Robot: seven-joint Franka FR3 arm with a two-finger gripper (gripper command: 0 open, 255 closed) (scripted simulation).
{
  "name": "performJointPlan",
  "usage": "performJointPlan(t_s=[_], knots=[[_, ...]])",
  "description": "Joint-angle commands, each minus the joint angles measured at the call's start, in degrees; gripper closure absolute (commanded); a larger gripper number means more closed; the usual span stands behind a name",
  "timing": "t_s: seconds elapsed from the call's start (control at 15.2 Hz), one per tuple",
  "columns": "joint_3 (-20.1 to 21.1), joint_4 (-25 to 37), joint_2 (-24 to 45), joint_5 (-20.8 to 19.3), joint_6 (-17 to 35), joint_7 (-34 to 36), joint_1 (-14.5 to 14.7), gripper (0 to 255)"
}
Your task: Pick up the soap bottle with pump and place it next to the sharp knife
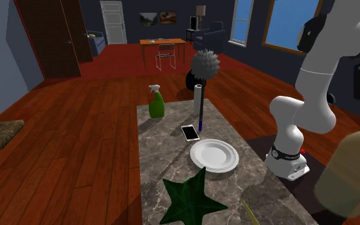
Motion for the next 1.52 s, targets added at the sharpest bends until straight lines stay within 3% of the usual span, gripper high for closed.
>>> performJointPlan(t_s=[0.0,0.26,0.73,1.45], knots=[[2.6,6.2,4.7,-2.0,-1.9,4.3,2.1,255],[6.7,21.7,16.1,-8.5,-7.4,12.5,9.4,255],[5.5,7.3,9.5,-4.5,1.3,10.2,5.9,255],[4.3,-8.2,3.7,-1.4,11.8,7.8,4.0,255]])
